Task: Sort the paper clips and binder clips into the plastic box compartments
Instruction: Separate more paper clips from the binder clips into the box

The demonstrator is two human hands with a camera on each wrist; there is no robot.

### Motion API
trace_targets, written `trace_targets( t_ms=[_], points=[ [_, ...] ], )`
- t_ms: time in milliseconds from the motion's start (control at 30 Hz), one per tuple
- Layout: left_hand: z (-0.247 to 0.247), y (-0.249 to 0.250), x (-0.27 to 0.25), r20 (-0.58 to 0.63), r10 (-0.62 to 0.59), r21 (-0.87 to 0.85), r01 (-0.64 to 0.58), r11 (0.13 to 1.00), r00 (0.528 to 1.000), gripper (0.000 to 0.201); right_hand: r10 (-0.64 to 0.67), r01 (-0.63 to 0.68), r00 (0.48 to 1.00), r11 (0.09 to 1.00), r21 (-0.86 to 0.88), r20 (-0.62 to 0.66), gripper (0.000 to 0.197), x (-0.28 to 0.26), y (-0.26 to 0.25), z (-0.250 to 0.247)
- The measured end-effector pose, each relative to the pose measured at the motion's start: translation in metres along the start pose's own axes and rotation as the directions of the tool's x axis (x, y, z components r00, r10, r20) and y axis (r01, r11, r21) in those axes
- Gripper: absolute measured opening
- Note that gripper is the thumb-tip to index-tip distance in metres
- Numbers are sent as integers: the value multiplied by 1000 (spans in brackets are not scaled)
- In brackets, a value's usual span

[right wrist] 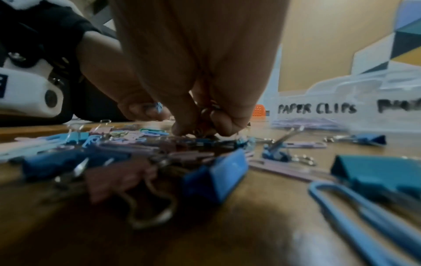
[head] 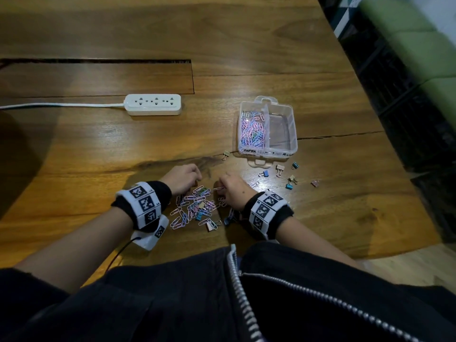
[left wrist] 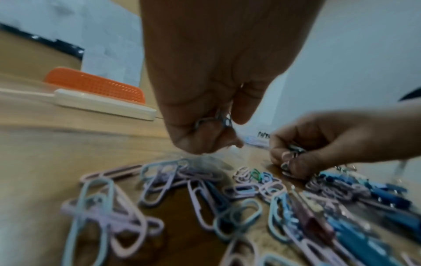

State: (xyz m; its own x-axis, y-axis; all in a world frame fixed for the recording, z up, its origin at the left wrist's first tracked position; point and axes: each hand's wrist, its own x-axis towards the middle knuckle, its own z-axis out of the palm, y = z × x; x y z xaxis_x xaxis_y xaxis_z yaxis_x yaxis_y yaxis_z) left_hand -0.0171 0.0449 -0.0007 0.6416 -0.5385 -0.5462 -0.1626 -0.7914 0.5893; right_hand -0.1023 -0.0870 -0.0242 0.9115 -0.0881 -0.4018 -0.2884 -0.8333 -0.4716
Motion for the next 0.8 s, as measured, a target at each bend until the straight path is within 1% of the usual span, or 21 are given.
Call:
trace_targets(
  t_ms=[33,67,100,167,233,300,333,400,467,500,567,600,667,700,733,767,800],
  points=[
    [3,0,0,-8,23,142,-22,990,1000,21,9,-8,1000,999,54,-19,19,-2,1,0],
    [6,0,1,-9,39,253,-36,967,999,26,35,-29,998,989,143,-42,12,-4,3,-1],
    [9,-1,3,-3,43,328,-39,944,999,33,73,-55,996,964,262,-59,8,-6,5,-2],
    [16,-1,4,13,44,431,-45,901,999,48,133,-81,988,880,468,-79,17,-9,9,-7],
    [22,0,4,23,48,489,-53,871,999,54,163,-77,984,755,651,-73,23,-13,14,-18],
    [28,2,2,35,60,501,-70,862,998,50,181,-78,983,598,798,-39,22,-16,19,-35],
    [30,3,0,51,66,513,-83,855,997,46,192,-80,981,538,839,-29,23,-17,21,-44],
    [33,5,-3,90,77,557,-114,823,993,40,215,-77,976,471,879,-30,24,-17,26,-63],
    [32,6,-5,127,83,587,-143,797,988,36,246,-86,969,446,891,-30,24,-14,29,-81],
    [29,6,-5,147,85,577,-155,802,985,35,270,-93,962,443,892,-34,24,-11,30,-88],
    [21,7,-4,170,98,485,-169,858,981,29,325,-91,943,464,881,-74,24,-3,31,-100],
    [16,8,-2,170,93,398,-154,904,981,26,350,-86,931,484,871,-102,24,3,32,-105],
    [4,13,1,173,62,171,-92,981,983,21,396,-94,905,543,834,-156,20,17,33,-113],
    [-3,16,4,191,45,38,-54,998,981,20,419,-107,891,565,818,-173,16,23,33,-116],
    [-9,22,7,219,35,-94,-15,995,975,21,437,-122,882,572,811,-176,19,29,32,-119],
    [-15,28,10,247,35,-211,19,977,969,23,445,-143,882,569,810,-156,25,33,32,-120],
    [-21,37,13,263,43,-316,44,948,964,24,432,-163,892,579,799,-130,30,35,30,-122]
  ],
)
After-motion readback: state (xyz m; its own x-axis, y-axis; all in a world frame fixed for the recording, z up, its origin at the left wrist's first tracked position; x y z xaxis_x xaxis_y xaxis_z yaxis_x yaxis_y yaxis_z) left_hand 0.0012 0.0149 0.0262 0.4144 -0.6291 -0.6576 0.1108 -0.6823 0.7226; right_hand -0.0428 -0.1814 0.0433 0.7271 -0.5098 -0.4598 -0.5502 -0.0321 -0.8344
